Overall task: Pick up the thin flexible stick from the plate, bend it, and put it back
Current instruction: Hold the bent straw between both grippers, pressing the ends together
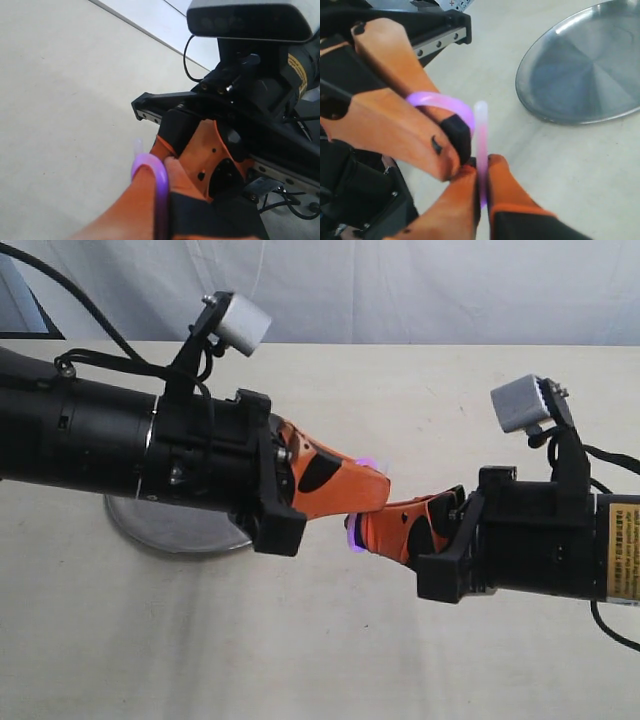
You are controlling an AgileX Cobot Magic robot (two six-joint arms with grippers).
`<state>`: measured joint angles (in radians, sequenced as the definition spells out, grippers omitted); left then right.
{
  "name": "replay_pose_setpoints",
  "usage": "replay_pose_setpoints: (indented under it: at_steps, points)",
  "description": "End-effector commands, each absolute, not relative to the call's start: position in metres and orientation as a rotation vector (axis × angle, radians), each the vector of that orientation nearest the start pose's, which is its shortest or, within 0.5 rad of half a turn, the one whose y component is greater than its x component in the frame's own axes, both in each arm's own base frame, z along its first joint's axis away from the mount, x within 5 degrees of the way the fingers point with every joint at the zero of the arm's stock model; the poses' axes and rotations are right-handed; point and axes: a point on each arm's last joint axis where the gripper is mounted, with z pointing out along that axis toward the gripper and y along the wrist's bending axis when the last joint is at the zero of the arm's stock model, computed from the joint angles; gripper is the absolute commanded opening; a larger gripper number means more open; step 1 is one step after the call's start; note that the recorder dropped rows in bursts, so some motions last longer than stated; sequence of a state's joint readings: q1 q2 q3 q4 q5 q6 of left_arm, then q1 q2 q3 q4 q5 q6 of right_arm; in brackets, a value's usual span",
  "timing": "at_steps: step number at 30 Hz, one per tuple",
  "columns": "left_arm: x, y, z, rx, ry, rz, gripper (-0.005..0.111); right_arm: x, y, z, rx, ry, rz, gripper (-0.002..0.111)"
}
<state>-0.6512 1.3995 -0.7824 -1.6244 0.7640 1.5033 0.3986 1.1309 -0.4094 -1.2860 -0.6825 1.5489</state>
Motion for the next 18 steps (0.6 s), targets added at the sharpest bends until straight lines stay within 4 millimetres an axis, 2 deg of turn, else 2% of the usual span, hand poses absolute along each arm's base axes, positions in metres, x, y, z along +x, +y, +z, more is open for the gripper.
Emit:
replay_pose_setpoints:
  at_steps: [1,13,18]
  points:
    - [0.2006,-0.2150,0.2623,0.876,1.947,-1.113,0.000,0.1361,0.1400,0.2522,-0.755,1.821,1.353,-0.001]
    - [0.2013,-0.2146,0.2619,0.883,1.942,-1.095,0.000,0.1360,0.1400,0.2523,-0.756,1.820,1.355,-0.001]
    - [0.2017,-0.2174,0.2676,0.895,1.916,-1.107,0.000,0.1348,0.1404,0.2532,-0.763,1.810,1.374,-0.001]
